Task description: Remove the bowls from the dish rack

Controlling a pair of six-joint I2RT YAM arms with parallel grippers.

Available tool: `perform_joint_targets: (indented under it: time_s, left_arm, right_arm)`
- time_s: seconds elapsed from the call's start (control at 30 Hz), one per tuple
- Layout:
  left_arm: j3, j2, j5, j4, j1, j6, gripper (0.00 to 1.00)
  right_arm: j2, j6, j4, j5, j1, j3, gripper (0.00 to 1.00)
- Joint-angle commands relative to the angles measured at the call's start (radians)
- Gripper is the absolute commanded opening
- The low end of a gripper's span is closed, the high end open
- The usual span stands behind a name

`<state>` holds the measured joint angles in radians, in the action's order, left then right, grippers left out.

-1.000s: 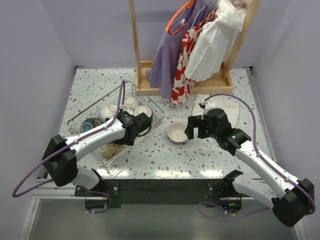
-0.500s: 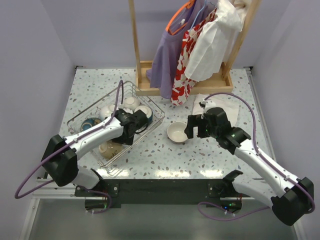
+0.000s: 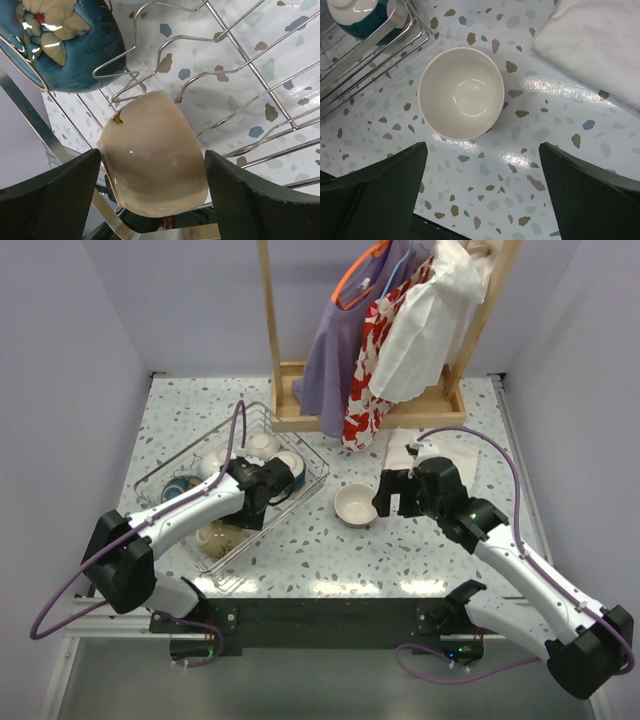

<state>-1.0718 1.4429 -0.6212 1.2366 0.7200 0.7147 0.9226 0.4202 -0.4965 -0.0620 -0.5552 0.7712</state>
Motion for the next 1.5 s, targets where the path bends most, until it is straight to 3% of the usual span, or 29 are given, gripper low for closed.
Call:
perform_joint_targets:
  time_s: [0.0, 0.17, 0.57, 0.73, 0.8, 0.87, 1.47]
  left_arm:
    - [-0.036, -0.056, 0.018, 0.078, -0.005, 0.012, 0.74]
    - [-0.047, -0.098, 0.014, 0.078, -0.007, 0.015, 0.70]
    - [0.061, -0.194, 0.052, 0.067, -0.017, 0.091, 0.87]
    - [0.075, -0.217, 0.037, 0.078, -0.019, 0.141, 0.89]
    - [0.076, -0.234, 0.031, 0.080, -0.019, 0.166, 0.98]
    - [0.081, -0.246, 0.029, 0.078, -0.021, 0.183, 1.00]
    - [0.147, -0.265, -0.017, 0.021, -0.019, 0.341, 1.00]
  right_arm:
    - [-0.018, 0.029, -0.004, -0.025, 0.000, 0.040, 0.98]
    - [-0.027, 0.042, -0.010, -0.027, 0.000, 0.040, 0.98]
    - [-0.039, 0.074, -0.017, -0.015, 0.000, 0.033, 0.98]
    - [-0.039, 0.075, -0.024, -0.015, -0.002, 0.036, 0.98]
    - [-0.036, 0.074, -0.027, -0.013, -0.002, 0.040, 0.98]
    - [-0.030, 0.071, -0.027, -0.007, 0.000, 0.046, 0.98]
    - [0.018, 0.005, -0.013, 0.021, 0.000, 0.074, 0.98]
